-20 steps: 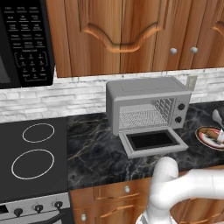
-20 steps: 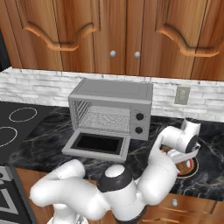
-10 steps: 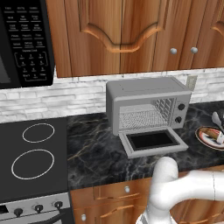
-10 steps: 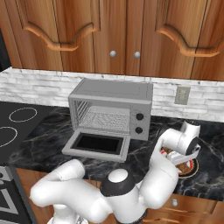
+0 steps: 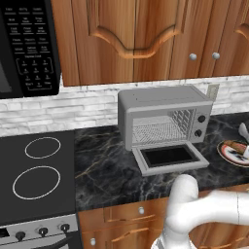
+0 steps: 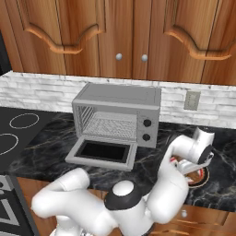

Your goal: Pull the toaster oven rack outwards. Pick up the baguette from the plate and place it on the toaster oven rack. Close the toaster oven door fully and set the temperature to the lowest setting.

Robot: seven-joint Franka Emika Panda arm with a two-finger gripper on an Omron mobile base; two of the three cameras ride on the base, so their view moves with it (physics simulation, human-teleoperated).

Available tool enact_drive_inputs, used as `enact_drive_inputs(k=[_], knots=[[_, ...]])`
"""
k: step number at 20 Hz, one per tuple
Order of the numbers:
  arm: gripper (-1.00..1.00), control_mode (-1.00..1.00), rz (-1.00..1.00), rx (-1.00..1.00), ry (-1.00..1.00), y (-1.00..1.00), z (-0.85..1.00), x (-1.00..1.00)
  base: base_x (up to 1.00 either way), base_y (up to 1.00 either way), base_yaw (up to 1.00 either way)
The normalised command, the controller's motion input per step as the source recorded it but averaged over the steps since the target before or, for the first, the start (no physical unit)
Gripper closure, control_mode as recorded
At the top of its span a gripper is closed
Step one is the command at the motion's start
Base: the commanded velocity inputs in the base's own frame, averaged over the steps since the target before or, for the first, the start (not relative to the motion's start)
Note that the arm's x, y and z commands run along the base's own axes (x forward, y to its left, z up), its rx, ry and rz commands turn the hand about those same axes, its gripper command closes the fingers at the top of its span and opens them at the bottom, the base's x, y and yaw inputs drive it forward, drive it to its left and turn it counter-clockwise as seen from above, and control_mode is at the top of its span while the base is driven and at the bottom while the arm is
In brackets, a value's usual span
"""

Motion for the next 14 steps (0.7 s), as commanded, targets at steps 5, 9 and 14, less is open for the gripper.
enact_drive_inputs(k=[5, 9, 14], knots=[[1.0, -1.0, 0.13, 0.0, -0.31, 0.02, 0.56, -0.72, 0.0, 0.0, 0.0], [1.0, -1.0, 0.22, 0.0, -0.27, 0.33, 0.89, -0.68, 0.0, 0.0, 0.0], [1.0, -1.0, 0.3, -0.01, -0.24, 0.55, 1.0, -0.42, 0.0, 0.0, 0.0]])
